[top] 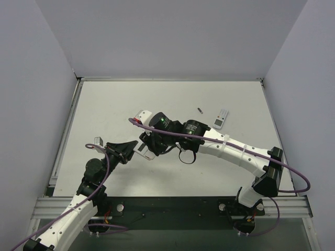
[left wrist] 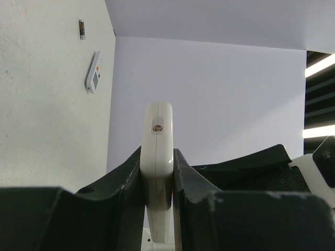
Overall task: Load the batteries into the remote control
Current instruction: Load the battery cover into the remote control.
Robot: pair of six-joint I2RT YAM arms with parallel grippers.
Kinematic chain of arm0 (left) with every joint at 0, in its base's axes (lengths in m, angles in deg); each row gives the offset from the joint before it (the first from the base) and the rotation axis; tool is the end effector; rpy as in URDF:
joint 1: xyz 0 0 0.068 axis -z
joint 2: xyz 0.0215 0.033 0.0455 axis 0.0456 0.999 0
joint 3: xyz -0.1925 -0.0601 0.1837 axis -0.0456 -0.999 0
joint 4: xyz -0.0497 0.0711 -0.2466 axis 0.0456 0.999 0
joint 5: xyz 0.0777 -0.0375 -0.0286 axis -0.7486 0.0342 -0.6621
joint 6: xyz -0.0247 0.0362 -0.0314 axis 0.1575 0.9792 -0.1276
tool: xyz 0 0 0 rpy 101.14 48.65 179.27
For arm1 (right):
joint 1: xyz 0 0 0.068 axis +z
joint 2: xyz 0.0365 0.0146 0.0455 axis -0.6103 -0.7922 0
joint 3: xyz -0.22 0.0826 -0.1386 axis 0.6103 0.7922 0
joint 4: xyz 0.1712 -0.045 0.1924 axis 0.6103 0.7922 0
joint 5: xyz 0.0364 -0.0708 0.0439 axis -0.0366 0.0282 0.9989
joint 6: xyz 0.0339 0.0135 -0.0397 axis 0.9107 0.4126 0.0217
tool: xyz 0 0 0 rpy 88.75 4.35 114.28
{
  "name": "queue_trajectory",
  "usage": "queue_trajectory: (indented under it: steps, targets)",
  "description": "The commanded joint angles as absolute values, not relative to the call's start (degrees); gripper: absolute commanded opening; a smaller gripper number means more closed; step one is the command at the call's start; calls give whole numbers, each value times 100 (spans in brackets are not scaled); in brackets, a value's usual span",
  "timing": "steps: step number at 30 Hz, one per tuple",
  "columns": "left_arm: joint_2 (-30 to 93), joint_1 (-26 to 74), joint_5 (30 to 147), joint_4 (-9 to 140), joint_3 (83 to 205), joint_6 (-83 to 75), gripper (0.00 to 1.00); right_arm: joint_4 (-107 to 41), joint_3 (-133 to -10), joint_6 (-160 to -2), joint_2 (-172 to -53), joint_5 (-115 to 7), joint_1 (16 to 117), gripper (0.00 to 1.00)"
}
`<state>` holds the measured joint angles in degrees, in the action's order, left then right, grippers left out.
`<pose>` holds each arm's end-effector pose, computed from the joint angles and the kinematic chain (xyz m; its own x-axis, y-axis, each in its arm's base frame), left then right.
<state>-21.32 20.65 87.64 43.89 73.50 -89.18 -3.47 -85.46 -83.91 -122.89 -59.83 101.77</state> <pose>0.1230 -0.0580 0.1883 -0.5116 -0.8525 0.1075 -0.0196 -0.1135 -0.9933 0.1583 0.3297 0.3742 -0.2909 -0.4376 -0.8508 -0.8948 0.4392 0.0800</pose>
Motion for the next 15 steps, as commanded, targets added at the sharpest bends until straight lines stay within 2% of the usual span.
queue_trajectory:
  steps: [1,15]
  targets:
    - [-2134,2085,8696,3869,6412,-9007,0,-412,-8388,-8359,-12097,-5994,10160,34]
    - [-2117,2086,8679,3798,6395,-9051,0,-403,-8370,-8341,-12167,-5730,10160,23]
